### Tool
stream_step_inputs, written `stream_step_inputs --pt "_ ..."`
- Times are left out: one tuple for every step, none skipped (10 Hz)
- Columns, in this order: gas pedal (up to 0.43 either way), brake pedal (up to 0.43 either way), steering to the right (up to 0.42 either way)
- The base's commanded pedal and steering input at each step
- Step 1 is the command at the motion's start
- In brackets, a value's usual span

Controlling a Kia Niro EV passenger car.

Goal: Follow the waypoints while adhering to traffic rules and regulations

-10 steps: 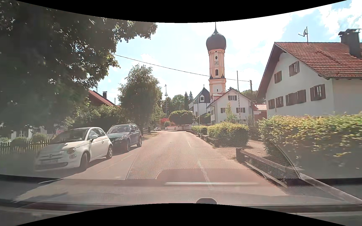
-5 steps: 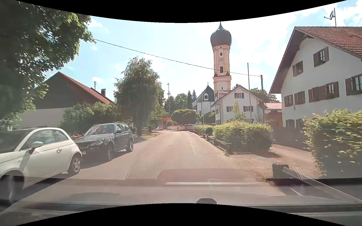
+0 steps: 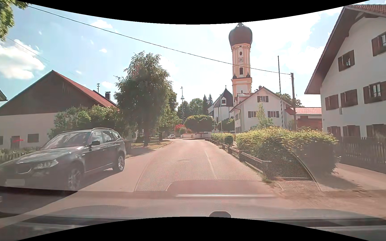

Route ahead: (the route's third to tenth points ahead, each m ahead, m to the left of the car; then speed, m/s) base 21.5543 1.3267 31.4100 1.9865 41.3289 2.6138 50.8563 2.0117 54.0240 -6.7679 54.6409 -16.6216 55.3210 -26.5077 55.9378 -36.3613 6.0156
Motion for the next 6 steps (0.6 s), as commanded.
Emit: stream_step_inputs --pt "0.11 0.0 -0.018" --pt "0.11 0.0 -0.017" --pt "0.098 0.0 -0.017" --pt "0.098 0.0 -0.016" --pt "0.098 0.0 -0.015" --pt "0.098 0.0 -0.015"
